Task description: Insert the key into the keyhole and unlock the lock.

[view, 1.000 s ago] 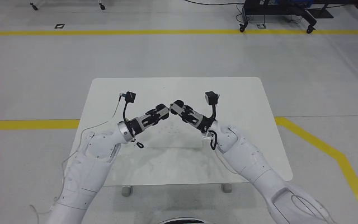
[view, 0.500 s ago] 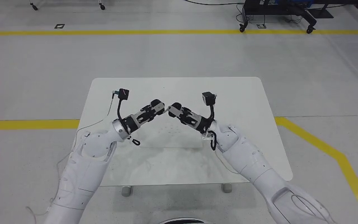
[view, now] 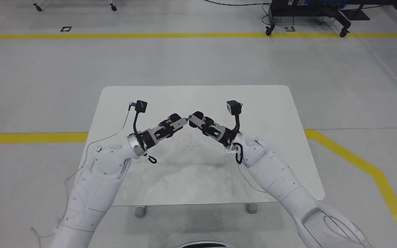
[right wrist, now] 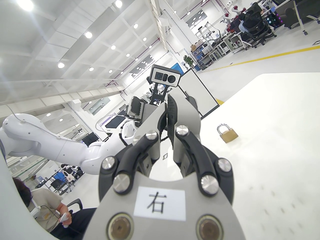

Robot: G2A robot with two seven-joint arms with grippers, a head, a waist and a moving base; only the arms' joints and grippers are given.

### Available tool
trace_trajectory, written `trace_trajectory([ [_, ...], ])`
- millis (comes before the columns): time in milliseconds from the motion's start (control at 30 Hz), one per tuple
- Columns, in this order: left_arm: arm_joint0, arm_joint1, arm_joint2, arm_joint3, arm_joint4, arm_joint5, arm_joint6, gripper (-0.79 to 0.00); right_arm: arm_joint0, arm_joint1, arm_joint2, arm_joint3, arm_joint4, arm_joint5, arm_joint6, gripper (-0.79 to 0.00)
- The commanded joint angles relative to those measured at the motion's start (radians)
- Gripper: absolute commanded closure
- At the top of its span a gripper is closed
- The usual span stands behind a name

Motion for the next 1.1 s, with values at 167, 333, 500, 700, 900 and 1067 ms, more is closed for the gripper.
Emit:
trace_trajectory([
  [167,-0.01,-0.001,0.013,0.001,0.001,0.005,-0.001,0.0,0.0,-0.002,0.003,0.002,-0.005,0.0,0.004,0.0],
  [333,-0.012,0.0,0.015,-0.002,0.004,0.007,0.003,0.0,-0.001,-0.003,0.005,0.0,-0.014,0.0,0.007,0.0],
  [500,-0.011,0.001,0.013,0.001,0.01,0.004,0.013,0.0,-0.004,-0.004,0.005,-0.006,-0.011,0.0,0.016,0.0],
  [700,-0.001,0.008,-0.016,-0.009,0.013,-0.005,0.013,0.0,-0.006,-0.002,0.003,-0.016,0.004,0.0,0.05,-0.345],
  [900,0.015,0.026,-0.077,-0.035,-0.018,0.013,-0.088,0.0,-0.01,0.006,0.017,-0.009,0.018,0.0,0.083,-0.259],
  [1067,-0.023,0.046,-0.105,-0.056,0.026,0.081,-0.277,0.0,0.003,0.013,-0.013,0.006,0.157,0.0,0.25,-0.215],
])
